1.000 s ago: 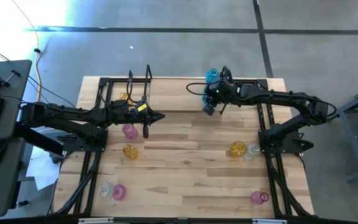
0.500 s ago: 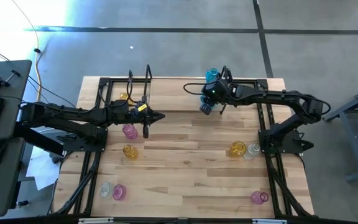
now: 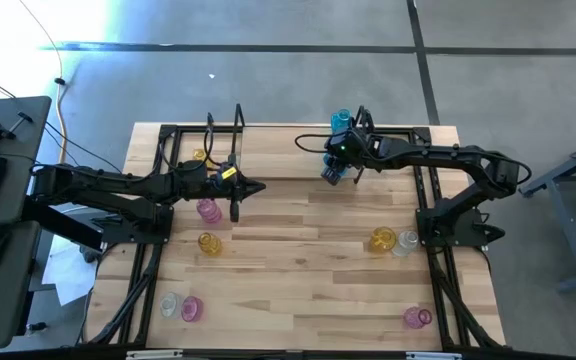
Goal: Sort vases onto shelf
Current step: Put the blue vase on the shelf aligned with the other blue vases
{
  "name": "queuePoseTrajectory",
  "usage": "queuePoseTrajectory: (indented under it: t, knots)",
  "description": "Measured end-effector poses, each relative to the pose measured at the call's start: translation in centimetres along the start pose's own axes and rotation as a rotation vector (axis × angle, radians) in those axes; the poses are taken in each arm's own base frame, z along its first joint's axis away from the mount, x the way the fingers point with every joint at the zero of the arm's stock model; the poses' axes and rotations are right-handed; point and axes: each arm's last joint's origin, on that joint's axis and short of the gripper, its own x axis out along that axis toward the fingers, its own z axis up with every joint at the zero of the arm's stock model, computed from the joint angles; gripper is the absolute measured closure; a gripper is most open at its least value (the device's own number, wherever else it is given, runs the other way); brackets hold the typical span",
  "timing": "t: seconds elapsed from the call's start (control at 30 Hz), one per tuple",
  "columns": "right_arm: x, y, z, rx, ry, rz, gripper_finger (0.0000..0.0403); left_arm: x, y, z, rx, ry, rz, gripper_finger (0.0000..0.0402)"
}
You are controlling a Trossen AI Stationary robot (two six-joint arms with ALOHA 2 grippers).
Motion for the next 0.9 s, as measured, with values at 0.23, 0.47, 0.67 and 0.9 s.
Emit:
queuePoseTrajectory:
  t: [0.23, 0.47, 0.67, 0.9]
  knots:
    - [0.00, -0.04, -0.07, -0.019, 0.006, -0.017, 0.0277, 0.00, 0.00, 0.00, -0.001, 0.000, 0.000, 0.0401]
    - [-0.03, -0.10, -0.16, -0.029, 0.016, -0.033, 0.0278, 0.00, 0.01, 0.01, -0.007, -0.001, 0.000, 0.0401]
    - [-0.42, -0.22, -0.03, -0.039, 0.054, -0.042, 0.0279, 0.00, 0.01, 0.02, -0.008, -0.002, 0.000, 0.0401]
    - [-0.61, -0.25, 0.32, 0.018, 0.046, -0.041, 0.0295, 0.00, 0.01, 0.02, -0.008, -0.002, 0.000, 0.0401]
